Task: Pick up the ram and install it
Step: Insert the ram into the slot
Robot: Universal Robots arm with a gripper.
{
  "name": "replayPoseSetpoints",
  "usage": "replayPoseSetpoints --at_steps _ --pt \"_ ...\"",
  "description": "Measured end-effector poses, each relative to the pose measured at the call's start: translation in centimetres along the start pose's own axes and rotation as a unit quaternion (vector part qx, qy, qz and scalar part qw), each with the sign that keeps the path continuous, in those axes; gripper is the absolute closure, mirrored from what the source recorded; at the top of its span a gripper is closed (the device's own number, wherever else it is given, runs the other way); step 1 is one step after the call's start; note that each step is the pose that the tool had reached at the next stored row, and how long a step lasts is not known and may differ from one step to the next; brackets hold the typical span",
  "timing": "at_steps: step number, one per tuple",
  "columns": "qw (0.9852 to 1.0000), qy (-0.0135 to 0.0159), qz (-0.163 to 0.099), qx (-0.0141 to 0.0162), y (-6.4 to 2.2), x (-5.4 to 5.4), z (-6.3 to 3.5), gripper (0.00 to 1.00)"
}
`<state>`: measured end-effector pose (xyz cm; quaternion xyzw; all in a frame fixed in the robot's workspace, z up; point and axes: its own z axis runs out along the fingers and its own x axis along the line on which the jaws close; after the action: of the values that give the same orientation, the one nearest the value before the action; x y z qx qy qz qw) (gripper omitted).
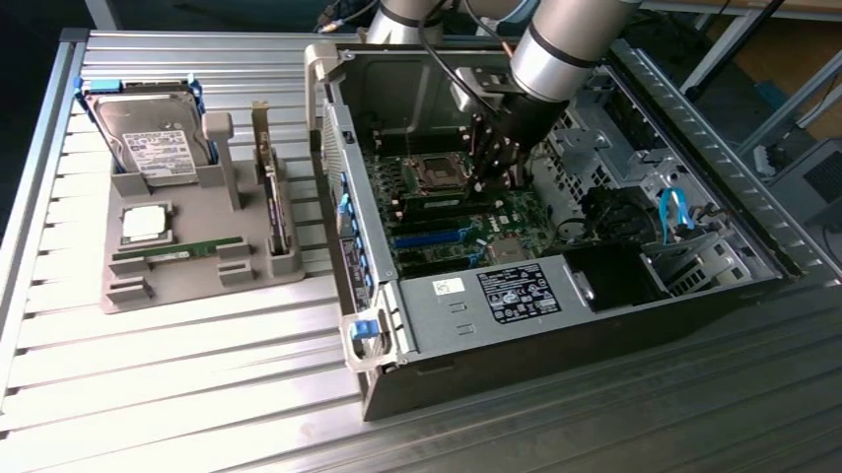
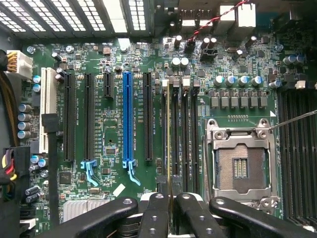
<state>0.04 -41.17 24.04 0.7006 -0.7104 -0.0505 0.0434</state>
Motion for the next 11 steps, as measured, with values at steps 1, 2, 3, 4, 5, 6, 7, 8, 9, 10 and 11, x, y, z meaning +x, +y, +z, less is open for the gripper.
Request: replayPoseSetpoints --at_steps 1,2,3,4,5,6,7,8,9,10,11 --pt "1.0000 0.0000 0.000 0.0000 0.00 0.00 0.00 0.87" --pt "1.0000 -0.0001 0.000 0.0000 -0.02 0.00 0.01 0.87" --pt "1.0000 0.0000 0.000 0.0000 -0.08 -0.01 0.01 0.87" --pt "1.0000 -0.0001 0.000 0.0000 -0.13 -0.01 0.00 0.87" --pt "1.0000 -0.0002 0.000 0.0000 -0.16 -0.01 0.00 0.87" --pt "1.0000 -0.0002 0.000 0.0001 -0.17 0.00 0.02 0.87" --pt "1.0000 -0.0003 0.000 0.0001 -0.18 -0.01 0.10 0.87" --pt "1.0000 -0.0002 0.000 0.0000 -0.19 -0.01 0.17 0.87" --pt "1.0000 -0.0001 0.000 0.0001 -0.20 0.00 0.24 0.87" --pt "1.0000 0.0000 0.000 0.0000 -0.20 0.00 0.24 0.87" --pt "1.0000 -0.0001 0.000 0.0001 -0.20 0.00 0.24 0.87"
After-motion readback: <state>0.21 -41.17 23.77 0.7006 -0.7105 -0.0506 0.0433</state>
